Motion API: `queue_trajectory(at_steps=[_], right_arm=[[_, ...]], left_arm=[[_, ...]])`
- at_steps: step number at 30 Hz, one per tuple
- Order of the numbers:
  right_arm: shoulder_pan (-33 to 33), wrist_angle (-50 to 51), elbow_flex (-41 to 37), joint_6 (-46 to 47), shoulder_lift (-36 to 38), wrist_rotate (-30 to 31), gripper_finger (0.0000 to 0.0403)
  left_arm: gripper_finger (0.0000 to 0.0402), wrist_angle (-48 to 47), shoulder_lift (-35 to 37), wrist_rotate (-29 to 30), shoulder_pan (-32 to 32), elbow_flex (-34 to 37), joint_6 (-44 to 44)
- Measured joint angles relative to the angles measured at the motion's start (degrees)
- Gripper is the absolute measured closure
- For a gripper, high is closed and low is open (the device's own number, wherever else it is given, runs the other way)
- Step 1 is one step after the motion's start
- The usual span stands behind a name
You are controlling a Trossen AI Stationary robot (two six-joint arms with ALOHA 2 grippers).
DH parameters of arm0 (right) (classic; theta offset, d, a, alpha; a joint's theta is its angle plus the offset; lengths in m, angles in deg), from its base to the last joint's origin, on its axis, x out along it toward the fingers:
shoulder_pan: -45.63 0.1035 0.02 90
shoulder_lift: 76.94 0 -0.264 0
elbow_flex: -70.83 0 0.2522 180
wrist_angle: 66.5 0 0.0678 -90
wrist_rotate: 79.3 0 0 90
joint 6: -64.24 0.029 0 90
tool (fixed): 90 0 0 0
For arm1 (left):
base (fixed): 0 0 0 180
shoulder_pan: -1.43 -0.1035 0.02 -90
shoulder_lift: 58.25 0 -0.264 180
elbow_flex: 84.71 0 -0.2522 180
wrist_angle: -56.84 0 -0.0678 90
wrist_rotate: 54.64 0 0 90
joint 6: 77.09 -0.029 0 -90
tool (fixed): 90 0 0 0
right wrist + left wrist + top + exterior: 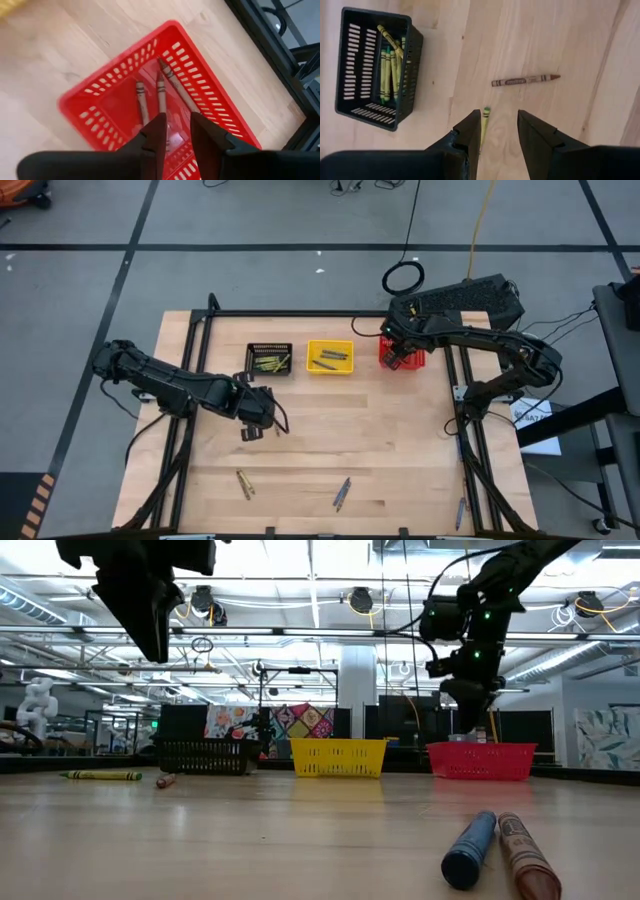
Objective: Sort crayons
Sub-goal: Put the green crayon into the black bin
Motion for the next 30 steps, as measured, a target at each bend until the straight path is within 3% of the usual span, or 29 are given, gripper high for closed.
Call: queue_trajectory(at_steps=[12, 18, 30], right_arm=[[5.1, 0.0, 0.0, 4.7, 9.2, -0.1, 0.0328], [7.6, 0.6, 0.0, 5.0, 10.9, -0.1, 0.0328], [11.1, 1.3, 0.0, 5.9, 11.0, -0.2, 0.0328]], left_arm=[[0.0281, 0.4, -6.0, -4.3, 0.0, 0.0, 5.9], [0.0281, -3.0, -9.3, -4.0, 1.7, 2.1, -2.0], [0.0281, 3.2, -9.3, -6.1, 2.0, 12.6, -8.3]])
